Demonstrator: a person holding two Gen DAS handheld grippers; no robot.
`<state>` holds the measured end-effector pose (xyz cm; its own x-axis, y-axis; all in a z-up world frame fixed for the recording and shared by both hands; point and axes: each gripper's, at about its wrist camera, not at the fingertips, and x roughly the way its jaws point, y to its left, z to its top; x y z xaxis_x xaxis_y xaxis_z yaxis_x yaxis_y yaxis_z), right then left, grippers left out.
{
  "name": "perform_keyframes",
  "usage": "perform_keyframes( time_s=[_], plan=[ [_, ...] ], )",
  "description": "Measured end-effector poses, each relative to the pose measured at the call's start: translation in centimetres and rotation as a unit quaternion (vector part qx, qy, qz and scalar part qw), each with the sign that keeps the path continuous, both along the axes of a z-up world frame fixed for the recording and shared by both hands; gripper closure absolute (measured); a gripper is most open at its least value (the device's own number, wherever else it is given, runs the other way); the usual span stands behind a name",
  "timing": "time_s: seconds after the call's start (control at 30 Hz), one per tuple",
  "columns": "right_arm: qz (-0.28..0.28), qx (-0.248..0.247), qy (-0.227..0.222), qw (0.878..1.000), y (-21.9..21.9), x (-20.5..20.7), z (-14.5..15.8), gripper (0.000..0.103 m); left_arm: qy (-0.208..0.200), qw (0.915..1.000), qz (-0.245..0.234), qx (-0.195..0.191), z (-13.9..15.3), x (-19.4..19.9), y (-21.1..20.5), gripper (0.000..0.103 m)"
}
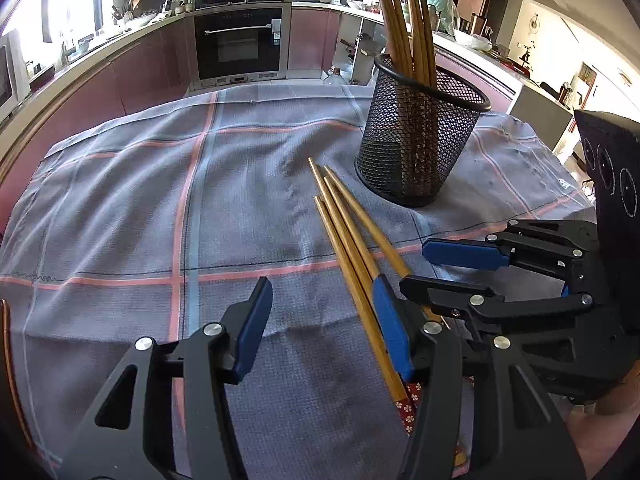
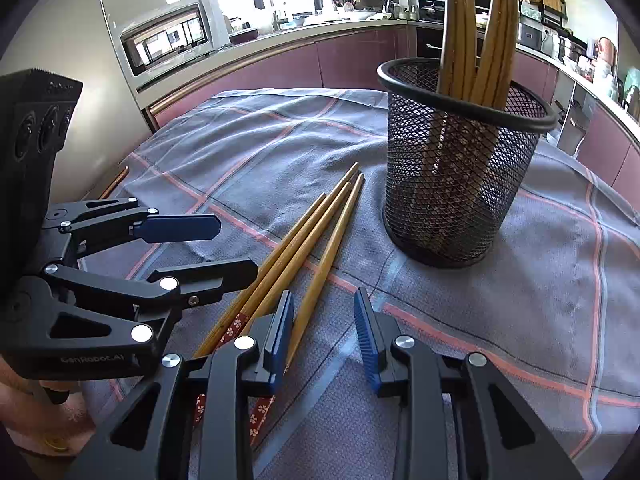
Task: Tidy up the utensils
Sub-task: 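Withdraw both open tools from the cup back to the chopstick pile, then close the right tool on one chopstick while the left tool grasps another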
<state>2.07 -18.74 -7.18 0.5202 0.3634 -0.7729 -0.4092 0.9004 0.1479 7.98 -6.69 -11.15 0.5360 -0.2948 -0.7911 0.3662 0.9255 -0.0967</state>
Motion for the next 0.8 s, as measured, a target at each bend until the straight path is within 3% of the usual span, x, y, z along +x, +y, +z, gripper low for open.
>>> perform_keyframes(
  time_s=[0.33, 0.5, 0.67, 0.8],
  plan=[
    [0.001, 0.003, -0.001, 1.000, -0.14, -0.05, 0.02, 0.074, 0.009, 1.0000, -0.003, 0.001, -0.93, 0.43, 0.02, 0.050],
    [0.001, 0.004, 0.000, 1.000, -0.14, -0.09, 0.05, 0.074, 0.005, 0.9999, -0.004, 0.015, -0.84, 0.34, -0.08, 0.055],
    [0.002, 0.003, -0.001, 1.000, -0.16, 0.02, 0.06, 0.074, 0.007, 0.9998, -0.007, 0.018, -0.60, 0.55, -0.01, 0.072],
    [0.000, 0.003, -0.002, 1.000, 0.01, 0.37, 0.08, 0.074, 0.015, 0.9999, -0.007, 0.004, -0.58, 0.87, 0.43, 0.079]
  ],
)
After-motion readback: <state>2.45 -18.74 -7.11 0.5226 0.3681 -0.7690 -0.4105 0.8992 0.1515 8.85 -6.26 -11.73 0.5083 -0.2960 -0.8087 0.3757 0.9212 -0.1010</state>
